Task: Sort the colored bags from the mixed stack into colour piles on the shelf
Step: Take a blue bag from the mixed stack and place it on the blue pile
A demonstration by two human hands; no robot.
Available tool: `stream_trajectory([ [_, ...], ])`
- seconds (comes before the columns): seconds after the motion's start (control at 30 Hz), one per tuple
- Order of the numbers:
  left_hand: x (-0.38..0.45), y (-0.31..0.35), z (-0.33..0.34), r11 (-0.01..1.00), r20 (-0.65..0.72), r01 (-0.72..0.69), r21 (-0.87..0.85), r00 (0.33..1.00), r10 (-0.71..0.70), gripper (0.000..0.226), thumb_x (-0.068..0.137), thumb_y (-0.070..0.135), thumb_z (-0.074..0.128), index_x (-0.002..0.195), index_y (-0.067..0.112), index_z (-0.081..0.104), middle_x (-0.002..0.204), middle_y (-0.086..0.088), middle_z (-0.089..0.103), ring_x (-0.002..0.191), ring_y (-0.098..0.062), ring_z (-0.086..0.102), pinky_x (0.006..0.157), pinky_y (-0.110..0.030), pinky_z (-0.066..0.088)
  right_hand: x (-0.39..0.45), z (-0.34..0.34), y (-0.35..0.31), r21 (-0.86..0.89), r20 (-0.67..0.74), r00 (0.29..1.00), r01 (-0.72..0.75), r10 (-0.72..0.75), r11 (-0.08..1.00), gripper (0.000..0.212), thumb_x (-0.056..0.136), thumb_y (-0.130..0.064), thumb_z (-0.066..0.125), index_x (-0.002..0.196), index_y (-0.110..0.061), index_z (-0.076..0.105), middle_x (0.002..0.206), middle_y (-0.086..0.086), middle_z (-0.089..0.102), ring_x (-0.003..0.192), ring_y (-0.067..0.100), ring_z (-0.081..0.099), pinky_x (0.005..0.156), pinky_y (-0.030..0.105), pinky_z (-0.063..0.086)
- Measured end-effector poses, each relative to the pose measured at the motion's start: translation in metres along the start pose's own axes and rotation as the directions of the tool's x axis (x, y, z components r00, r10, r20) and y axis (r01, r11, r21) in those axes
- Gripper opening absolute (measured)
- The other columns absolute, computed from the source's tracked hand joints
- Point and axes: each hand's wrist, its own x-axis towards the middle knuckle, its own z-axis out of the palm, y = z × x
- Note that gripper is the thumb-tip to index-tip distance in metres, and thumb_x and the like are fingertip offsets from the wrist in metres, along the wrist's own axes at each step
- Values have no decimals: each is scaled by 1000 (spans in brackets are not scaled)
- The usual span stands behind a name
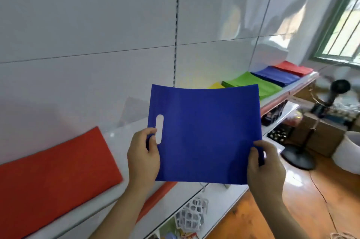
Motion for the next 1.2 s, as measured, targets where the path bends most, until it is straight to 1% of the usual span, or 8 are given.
stream_trajectory([
  [0.1,-13,28,73,1000,91,-24,13,996,23,31,103,4,54,122,27,64,118,17,61,106,5,58,85,-2,40,33,-44,50,-95,-32,999,32,-35,995,24,102,-13,59,120,-28,67,109,-13,65,91,7,58,80,35,47],
  [0.27,-38,82,198,994,205,-110,-7,973,109,39,101,-2,55,133,19,62,122,10,58,101,13,52,83,5,34,87,-123,130,-227,-41,997,47,-58,973,32,102,-11,59,133,-18,64,121,-8,63,102,7,58,84,33,51],
  [0.5,-66,129,339,986,404,-167,-12,901,157,51,103,1,49,147,27,53,133,5,54,119,-7,51,88,-7,37,152,-196,217,-328,-55,998,-38,21,944,43,103,-18,60,146,-19,58,121,-12,56,100,8,57,81,25,50],
  [0.63,-57,139,412,985,452,-171,21,880,144,47,105,5,49,147,26,52,136,7,53,106,4,47,71,0,35,197,-203,256,-356,-76,997,-54,29,933,45,104,-23,54,149,-20,56,118,-10,56,96,6,58,74,16,47],
  [0.8,-21,143,507,985,483,-167,-48,859,169,48,104,2,52,148,20,52,131,2,54,112,-10,55,80,-10,40,273,-195,299,-395,-68,998,-29,2,918,48,105,-21,52,153,-15,51,118,-8,55,96,11,59,73,24,53],
  [0.93,12,151,579,985,520,-138,-101,837,170,49,105,3,51,148,27,51,129,10,49,105,14,49,76,-2,39,339,-188,325,-426,-102,994,-85,46,901,52,105,-14,55,156,-16,47,114,-7,54,92,4,55,71,19,47],
  [1.07,43,161,649,978,540,-177,-108,816,208,53,105,6,52,152,32,48,126,10,50,101,-1,51,80,-19,41,399,-186,352,-436,-121,991,-111,64,893,53,106,-16,54,158,-18,43,115,-8,54,96,-1,55,69,13,43],
  [1.2,51,172,712,974,578,-192,-122,784,226,54,106,8,51,153,33,46,127,15,47,102,21,48,74,-8,36,447,-192,383,-456,-144,982,-174,120,873,53,106,-15,54,158,-16,44,113,-7,55,90,3,55,67,16,44],
])
